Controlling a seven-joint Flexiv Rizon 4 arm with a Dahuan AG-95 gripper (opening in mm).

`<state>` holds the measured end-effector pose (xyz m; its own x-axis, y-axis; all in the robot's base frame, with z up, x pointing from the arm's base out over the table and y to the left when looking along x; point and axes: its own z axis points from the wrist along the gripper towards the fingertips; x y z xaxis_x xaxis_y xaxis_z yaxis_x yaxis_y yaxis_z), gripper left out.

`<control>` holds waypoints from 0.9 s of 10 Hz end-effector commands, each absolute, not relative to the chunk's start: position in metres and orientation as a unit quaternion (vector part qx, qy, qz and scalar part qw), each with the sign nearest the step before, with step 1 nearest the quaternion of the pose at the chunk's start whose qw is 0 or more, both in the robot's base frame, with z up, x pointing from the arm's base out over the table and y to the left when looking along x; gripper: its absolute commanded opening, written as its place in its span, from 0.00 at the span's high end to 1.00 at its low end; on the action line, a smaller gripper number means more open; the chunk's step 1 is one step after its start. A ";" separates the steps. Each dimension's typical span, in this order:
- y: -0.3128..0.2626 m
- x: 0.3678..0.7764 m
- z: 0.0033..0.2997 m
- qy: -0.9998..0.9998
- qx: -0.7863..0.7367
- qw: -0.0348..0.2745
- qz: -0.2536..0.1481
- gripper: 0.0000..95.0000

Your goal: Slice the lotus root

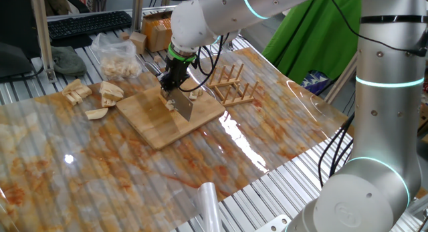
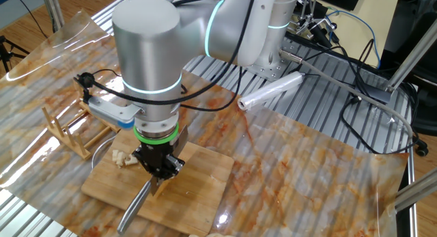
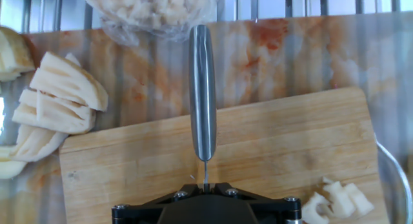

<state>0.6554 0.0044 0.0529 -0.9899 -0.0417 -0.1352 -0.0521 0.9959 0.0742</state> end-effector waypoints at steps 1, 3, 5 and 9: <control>0.002 0.656 0.060 0.996 -0.020 0.080 0.039 1.00; 0.003 0.656 0.061 0.995 -0.010 0.090 0.045 1.00; 0.008 0.660 0.045 0.993 -0.009 0.111 0.045 1.00; 0.008 0.662 0.044 0.993 -0.008 0.112 0.045 1.00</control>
<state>0.6599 0.0069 0.0417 -0.9720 -0.0029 -0.2348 -0.0212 0.9969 0.0755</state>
